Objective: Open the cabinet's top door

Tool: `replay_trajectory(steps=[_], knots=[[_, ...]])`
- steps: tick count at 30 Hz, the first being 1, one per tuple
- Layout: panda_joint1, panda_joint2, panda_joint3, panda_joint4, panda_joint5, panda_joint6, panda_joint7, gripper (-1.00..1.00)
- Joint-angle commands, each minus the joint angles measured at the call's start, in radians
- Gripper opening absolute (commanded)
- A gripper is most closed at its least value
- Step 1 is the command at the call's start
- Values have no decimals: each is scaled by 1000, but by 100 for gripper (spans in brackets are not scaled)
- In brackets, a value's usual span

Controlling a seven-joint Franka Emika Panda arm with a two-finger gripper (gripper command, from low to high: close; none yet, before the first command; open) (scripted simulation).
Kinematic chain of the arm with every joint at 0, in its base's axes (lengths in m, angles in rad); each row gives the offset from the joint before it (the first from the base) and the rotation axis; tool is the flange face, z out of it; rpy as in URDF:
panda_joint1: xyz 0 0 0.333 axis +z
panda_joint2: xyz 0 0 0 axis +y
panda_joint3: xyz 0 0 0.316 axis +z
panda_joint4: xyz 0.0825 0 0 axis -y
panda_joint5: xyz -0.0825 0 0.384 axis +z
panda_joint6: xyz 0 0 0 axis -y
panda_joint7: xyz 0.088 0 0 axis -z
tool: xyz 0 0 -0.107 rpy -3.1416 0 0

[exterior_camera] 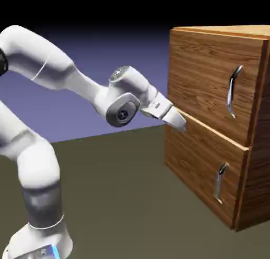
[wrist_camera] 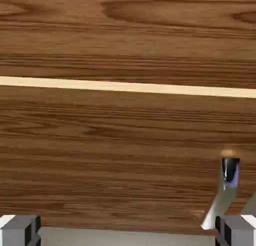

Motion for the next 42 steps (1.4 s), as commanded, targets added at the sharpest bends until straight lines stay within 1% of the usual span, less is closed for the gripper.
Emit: replay_trajectory(steps=[1, 42], knots=[[15, -6, -17, 8, -44, -2, 32, 0], [650, -237, -721, 344, -1827, -91, 1335, 0]])
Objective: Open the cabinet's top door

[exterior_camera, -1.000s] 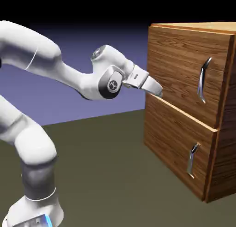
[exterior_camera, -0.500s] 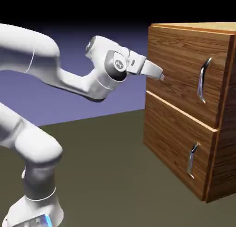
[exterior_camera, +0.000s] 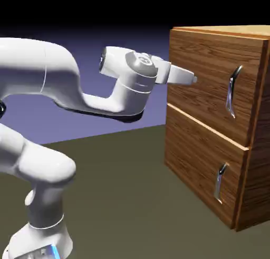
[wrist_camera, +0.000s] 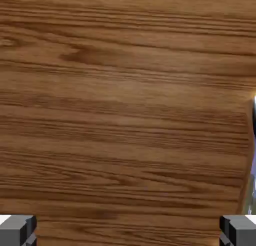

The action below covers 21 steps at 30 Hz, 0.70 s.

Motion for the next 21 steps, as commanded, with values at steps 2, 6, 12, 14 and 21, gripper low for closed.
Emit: replay_trajectory(steps=[2, 6, 12, 14, 21], knots=[[31, -11, -34, 16, -87, -4, 64, 0], [93, -34, -103, 49, -261, -13, 191, 0], [186, -68, -206, 98, -522, -26, 381, 0], [217, -79, -240, 115, -609, -30, 445, 0], [325, -118, -361, 172, -913, -46, 667, 0]])
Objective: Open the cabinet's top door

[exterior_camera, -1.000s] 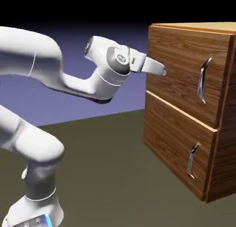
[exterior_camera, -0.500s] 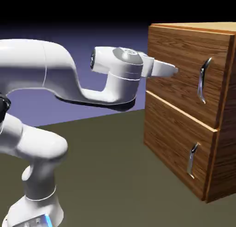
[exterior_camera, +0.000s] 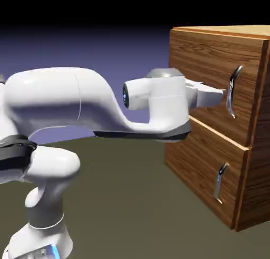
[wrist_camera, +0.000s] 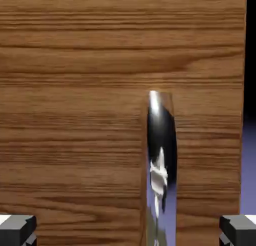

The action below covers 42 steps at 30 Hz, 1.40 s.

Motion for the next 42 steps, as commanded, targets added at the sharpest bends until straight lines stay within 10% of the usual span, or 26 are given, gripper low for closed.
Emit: replay_trajectory(steps=[1, 10, 11, 42], knots=[[15, -6, -17, 8, -44, -2, 32, 0], [216, 38, -150, 156, -102, -20, 70, 0], [216, 38, -150, 156, -102, -20, 70, -100], [-786, -91, 804, -532, 583, -329, 15, -100]])
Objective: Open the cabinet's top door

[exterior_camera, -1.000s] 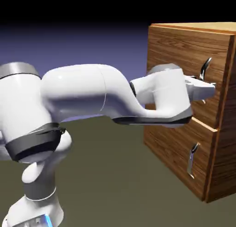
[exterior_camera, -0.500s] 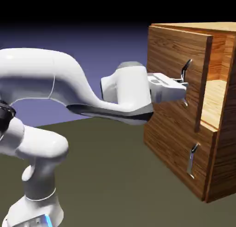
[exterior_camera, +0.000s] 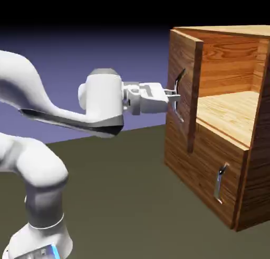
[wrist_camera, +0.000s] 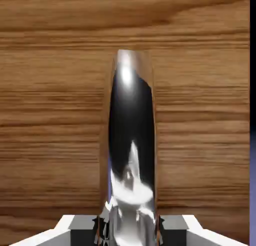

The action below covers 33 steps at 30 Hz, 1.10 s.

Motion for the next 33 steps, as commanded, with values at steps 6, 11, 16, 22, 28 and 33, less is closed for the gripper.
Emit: replay_trajectory(steps=[6, 11, 16, 22, 28, 33], knots=[[-55, -132, 167, -99, 264, -79, -125, -100], [-50, -229, 302, -157, 481, -170, -221, -100], [-6, -301, 453, -188, 699, -295, -298, -100], [64, -324, 665, -175, 954, -486, -349, -100], [91, -271, 882, -96, 1176, -688, -355, -100], [49, -188, 1063, 24, 1337, -861, -342, -100]])
